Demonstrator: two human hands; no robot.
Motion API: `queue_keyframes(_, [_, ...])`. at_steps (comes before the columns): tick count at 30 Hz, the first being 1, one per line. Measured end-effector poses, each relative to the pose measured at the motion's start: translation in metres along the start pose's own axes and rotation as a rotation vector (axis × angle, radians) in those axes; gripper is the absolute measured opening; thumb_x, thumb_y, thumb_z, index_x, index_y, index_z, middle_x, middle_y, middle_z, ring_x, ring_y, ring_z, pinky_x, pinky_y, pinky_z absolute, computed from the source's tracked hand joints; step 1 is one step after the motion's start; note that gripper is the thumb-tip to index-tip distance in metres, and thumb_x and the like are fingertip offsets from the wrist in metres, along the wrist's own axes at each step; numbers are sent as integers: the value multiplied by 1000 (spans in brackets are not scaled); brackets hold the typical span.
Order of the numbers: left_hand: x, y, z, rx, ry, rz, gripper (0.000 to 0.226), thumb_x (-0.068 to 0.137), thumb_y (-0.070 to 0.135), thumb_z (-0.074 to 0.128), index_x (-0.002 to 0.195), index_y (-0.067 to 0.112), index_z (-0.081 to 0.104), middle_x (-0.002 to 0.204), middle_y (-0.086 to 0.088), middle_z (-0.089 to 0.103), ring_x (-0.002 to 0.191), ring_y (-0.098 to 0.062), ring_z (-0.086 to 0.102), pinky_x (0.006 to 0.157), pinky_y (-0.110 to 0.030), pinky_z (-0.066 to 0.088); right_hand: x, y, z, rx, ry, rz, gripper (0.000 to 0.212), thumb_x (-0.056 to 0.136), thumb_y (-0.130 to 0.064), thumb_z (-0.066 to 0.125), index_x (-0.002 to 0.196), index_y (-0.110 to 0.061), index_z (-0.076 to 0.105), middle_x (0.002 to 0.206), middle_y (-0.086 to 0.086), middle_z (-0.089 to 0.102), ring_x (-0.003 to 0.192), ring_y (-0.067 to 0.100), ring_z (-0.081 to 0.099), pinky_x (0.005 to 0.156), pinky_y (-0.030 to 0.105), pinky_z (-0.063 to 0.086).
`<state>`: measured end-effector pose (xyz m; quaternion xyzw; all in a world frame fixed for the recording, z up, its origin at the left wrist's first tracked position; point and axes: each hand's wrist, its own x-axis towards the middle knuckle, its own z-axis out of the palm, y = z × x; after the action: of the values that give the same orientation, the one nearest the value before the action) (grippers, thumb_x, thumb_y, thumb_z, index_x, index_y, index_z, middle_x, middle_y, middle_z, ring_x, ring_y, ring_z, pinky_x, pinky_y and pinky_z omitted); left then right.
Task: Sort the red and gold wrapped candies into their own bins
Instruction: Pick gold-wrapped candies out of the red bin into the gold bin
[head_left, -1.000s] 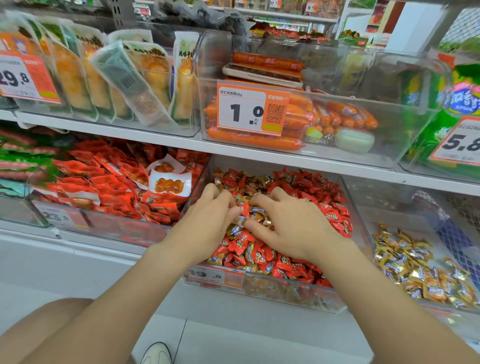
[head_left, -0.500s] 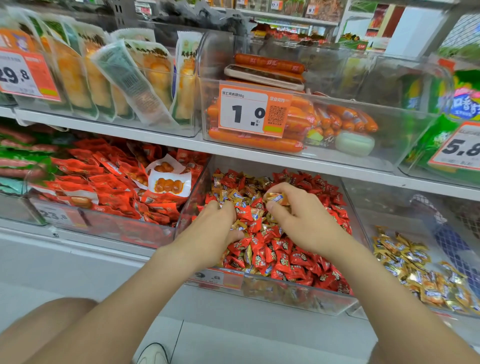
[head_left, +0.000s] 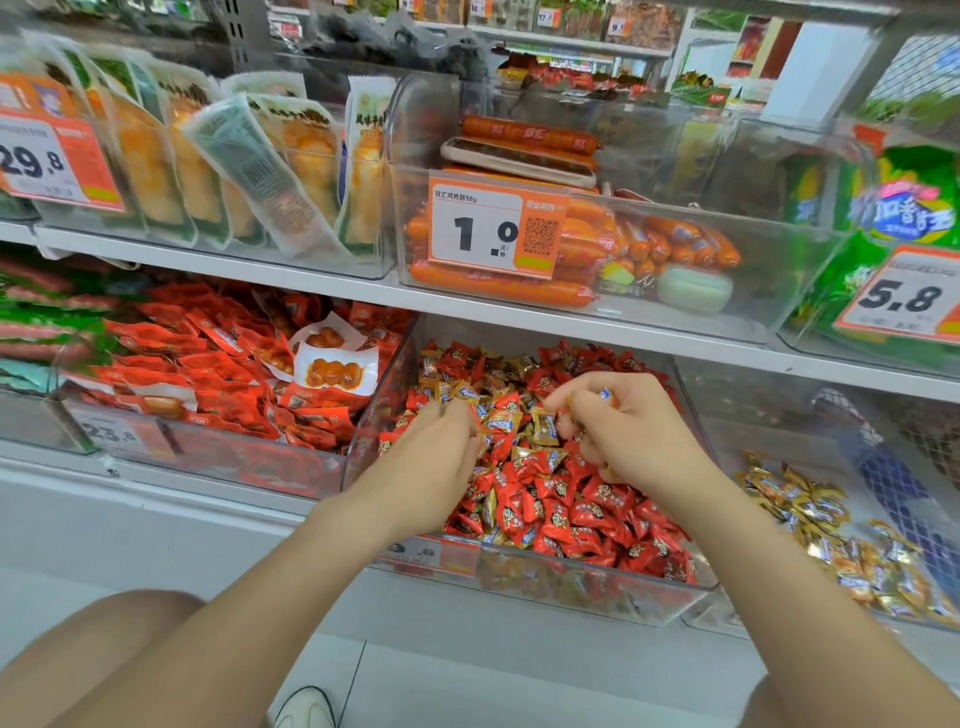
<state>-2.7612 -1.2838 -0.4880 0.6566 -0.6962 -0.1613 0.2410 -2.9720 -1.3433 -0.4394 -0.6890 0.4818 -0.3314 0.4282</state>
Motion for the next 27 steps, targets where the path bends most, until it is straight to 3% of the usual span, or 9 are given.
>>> queue_keyframes(4, [1,4,-1,-28,3,14,15,111,26,46,101,15,50,90,-1,57,75,-13,49,61,-31,36,6,9,0,-250,122,-66,34,93,-29,51,70,-8,65,51,-3,47,51,19,42,57,34,37])
queue_keyframes(7, [1,7,-3,-74,13,22,14,110,26,48,100,16,48,77,2,55,56,-6,45,50,-24,33,10,10,4,-390,193,-190,51,106,-38,48,65,-12,65,50,2,59,47,17,54,60,33,46])
queue_keyframes(10, [3,8,-7,-221,47,-17,11,109,27,51,101,20,46,68,3,52,41,-5,37,43,-18,30,14,10,8,-542,160,-349,30,108,-41,52,102,-26,77,77,-7,75,62,9,64,78,31,53])
queue_keyframes(12, [6,7,-10,-287,111,-62,10,105,29,57,103,22,49,70,0,57,40,-7,33,41,-19,28,19,12,9,-693,81,-399,28,105,-31,55,129,-32,70,95,-12,74,73,7,65,79,35,56])
queue_keyframes(15, [10,7,-15,-332,193,-74,14,95,25,66,105,27,57,70,-2,61,37,-8,34,39,-19,28,20,14,9,-932,-12,-356,33,100,-30,53,131,-34,65,75,-14,59,61,11,56,61,33,46])
queue_keyframes(17, [12,8,-18,-307,164,-35,25,92,21,65,114,32,63,74,-2,62,37,-7,35,38,-17,29,22,16,9,-1039,-46,-328,37,102,-52,53,131,-30,62,84,-5,65,79,25,67,62,36,46])
queue_keyframes(21, [22,10,-18,-159,134,-17,24,94,13,60,104,28,76,82,-2,62,47,-8,42,45,-19,32,23,19,8,-1133,-156,-276,71,86,-85,53,125,-25,59,100,2,67,97,31,67,72,42,55])
queue_keyframes(24, [34,11,-19,-17,116,-23,17,95,19,66,107,26,76,91,-1,58,71,-15,52,59,-26,40,18,16,13,-1154,-222,-240,78,81,-86,58,128,-23,55,98,2,59,98,31,63,69,39,47])
queue_keyframes(27, [45,3,-14,98,62,58,21,91,37,78,107,24,74,102,0,61,95,-19,57,86,-37,51,19,12,18,-1152,-219,-244,67,88,-76,62,129,-24,57,100,5,62,103,33,64,68,37,42])
